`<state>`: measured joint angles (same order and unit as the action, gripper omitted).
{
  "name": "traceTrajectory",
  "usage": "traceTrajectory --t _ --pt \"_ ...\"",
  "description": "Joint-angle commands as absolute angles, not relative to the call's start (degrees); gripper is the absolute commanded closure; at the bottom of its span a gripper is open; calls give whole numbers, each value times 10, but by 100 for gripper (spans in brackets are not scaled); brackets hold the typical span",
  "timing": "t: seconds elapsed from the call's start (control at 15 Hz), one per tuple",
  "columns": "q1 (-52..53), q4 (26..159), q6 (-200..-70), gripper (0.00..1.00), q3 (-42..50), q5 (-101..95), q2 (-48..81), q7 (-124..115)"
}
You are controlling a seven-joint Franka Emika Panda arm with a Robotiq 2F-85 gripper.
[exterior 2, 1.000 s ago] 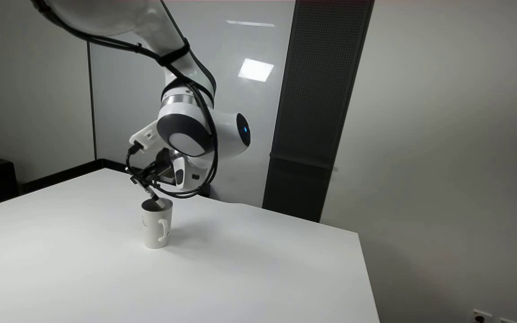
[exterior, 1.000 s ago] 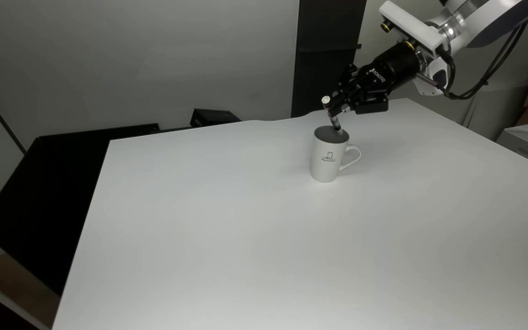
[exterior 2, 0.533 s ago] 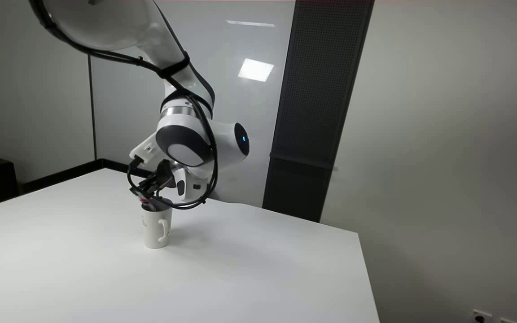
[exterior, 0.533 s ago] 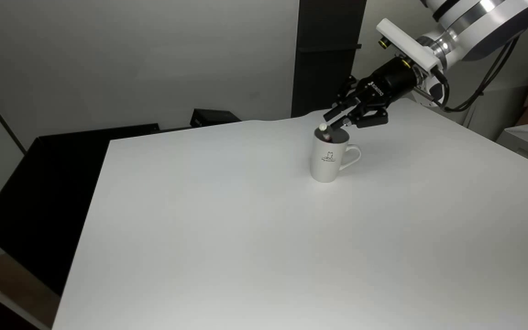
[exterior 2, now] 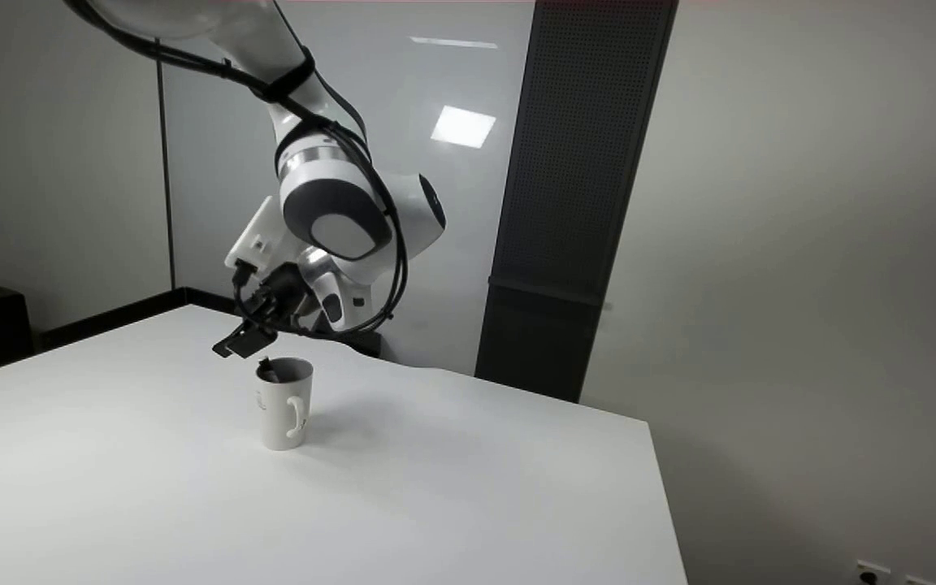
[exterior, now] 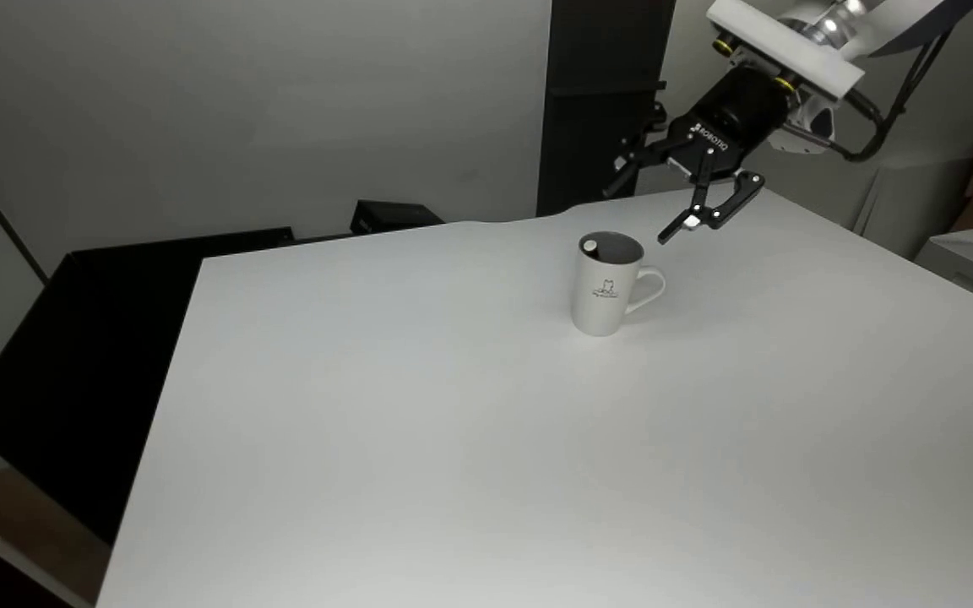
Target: Put the marker in the mug
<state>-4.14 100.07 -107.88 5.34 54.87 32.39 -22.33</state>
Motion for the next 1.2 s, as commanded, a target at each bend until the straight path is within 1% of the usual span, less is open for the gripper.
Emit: traceTrajectory --t 0.0,0.4,0.6,1.07,1.13 --pt "-15 1039 -1053 0 69 432 226 -242" --pt "-4 1110 -1083 0 53 246 87 -197" --pt "-2 1140 -1095 0 47 154 42 -175" --pt "-7 1213 -1167 0 27 5 -24 -61" --pt "-9 1182 -1151 0 27 35 3 -90"
